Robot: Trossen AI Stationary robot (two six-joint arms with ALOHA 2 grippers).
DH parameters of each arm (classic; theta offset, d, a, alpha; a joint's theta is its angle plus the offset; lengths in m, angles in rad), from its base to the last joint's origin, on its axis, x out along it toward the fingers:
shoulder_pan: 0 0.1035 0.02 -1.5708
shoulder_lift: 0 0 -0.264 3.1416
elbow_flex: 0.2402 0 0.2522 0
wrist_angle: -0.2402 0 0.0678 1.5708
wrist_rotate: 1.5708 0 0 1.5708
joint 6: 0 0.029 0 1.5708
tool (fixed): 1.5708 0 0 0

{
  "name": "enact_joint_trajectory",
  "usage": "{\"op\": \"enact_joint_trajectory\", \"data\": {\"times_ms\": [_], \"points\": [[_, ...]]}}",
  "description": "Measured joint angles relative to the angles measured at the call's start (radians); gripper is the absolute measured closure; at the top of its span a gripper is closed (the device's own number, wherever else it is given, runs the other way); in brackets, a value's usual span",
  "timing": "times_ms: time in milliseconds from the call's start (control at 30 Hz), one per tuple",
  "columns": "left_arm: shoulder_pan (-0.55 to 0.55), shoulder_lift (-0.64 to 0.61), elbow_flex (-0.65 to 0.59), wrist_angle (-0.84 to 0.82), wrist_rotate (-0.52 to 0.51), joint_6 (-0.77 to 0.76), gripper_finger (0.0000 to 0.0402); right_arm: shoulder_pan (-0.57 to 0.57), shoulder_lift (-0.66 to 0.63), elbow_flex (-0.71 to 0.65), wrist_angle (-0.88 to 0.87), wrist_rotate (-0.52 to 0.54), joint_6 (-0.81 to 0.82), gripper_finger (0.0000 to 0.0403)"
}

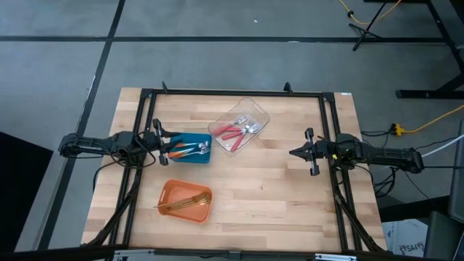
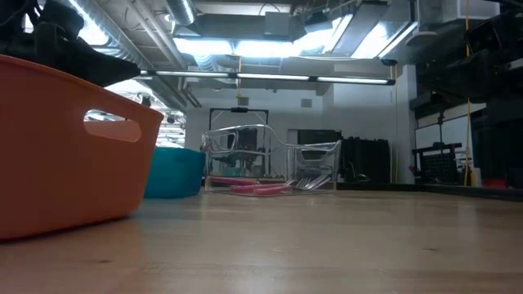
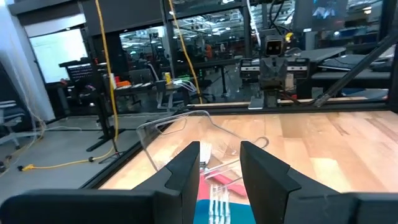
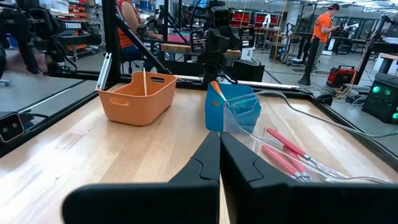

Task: Sort silverware by color (type)
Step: Return to Home Position

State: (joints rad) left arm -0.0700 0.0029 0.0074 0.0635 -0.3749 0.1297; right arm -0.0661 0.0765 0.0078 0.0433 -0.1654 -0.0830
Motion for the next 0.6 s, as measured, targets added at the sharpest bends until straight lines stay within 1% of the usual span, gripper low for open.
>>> {"op": "enact_joint_trajectory", "data": {"times_ms": [600], "points": [[0.000,0.000,0.000,0.001,-0.006,0.011,0.0292,0.000,0.000,0.000,0.000,0.000,0.000,0.0403]]}}
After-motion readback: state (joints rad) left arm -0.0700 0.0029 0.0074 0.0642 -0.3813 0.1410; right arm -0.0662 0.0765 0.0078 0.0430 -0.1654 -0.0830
